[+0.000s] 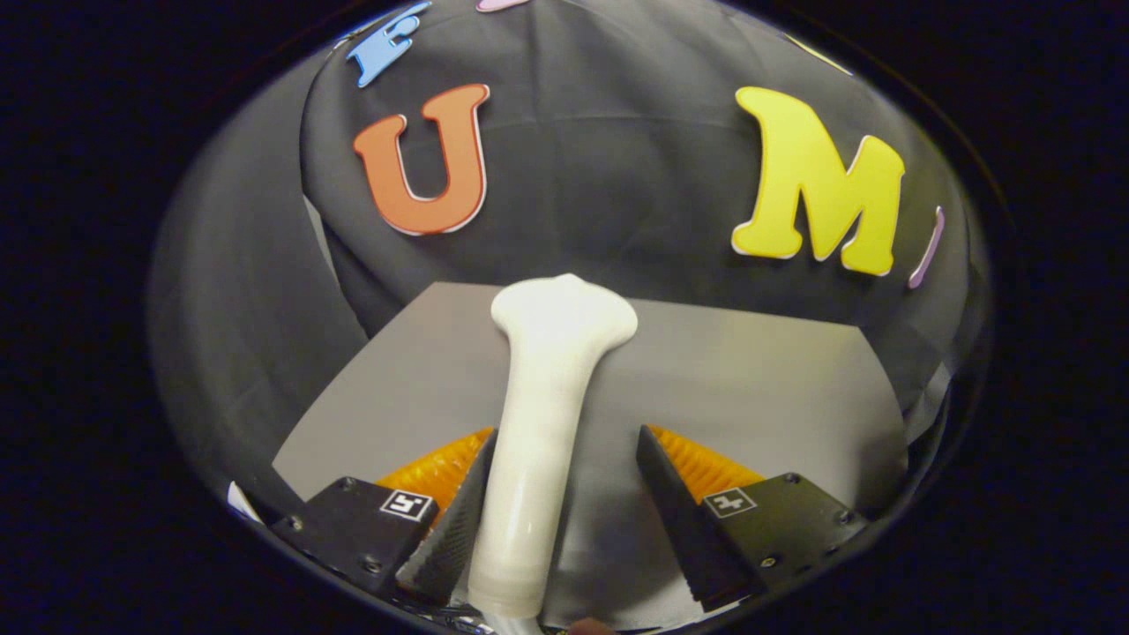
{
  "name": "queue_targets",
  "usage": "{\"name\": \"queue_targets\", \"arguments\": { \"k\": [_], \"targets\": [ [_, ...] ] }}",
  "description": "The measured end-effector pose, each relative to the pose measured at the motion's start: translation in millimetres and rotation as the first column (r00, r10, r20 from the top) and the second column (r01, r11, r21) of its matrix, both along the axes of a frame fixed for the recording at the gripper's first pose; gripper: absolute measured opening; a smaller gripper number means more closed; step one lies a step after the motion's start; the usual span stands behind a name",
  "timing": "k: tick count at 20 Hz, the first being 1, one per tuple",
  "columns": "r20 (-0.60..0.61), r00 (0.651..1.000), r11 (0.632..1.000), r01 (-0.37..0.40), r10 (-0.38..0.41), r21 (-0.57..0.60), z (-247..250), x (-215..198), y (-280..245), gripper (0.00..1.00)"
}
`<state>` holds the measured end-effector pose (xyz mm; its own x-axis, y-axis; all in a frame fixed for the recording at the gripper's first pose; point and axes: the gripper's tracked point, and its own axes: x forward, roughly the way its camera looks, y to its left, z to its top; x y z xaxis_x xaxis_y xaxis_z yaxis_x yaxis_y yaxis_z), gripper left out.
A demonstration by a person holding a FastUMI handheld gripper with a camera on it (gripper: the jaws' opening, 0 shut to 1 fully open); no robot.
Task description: Iron the clothes twice with a garment steamer, once on the left side and once on the right side.
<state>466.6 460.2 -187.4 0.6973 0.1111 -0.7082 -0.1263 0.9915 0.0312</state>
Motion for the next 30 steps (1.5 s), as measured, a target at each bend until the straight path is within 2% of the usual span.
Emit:
{"name": "queue_targets", "arguments": {
  "k": [5,6,7,9,12,14,23,30],
  "targets": [
    [-0.002,1.0,1.0,-0.013,0.013,-0.015,1.0,0.0,1.2,0.85],
    [-0.007,1.0,1.0,-0.02,0.019,-0.014,-1.3,-0.8,6.5,0.74],
    [-0.006,1.0,1.0,-0.024,0.024,-0.011,-1.1,0.0,10.7,0.69],
    [-0.009,1.0,1.0,-0.008,0.008,-0.008,0.3,-2.5,9.7,0.5],
    [-0.017,1.0,1.0,0.022,-0.022,0.016,0.9,-1.5,11.4,0.42],
    [-0.024,0.999,0.998,0.039,-0.038,0.051,2.3,-1.6,13.6,0.38],
    [0.081,0.997,0.987,-0.03,0.017,0.156,61.7,-23.5,9.2,0.32],
    [0.176,0.983,0.972,-0.082,0.044,0.22,119.7,-74.3,-15.6,0.31]
  ]
}}
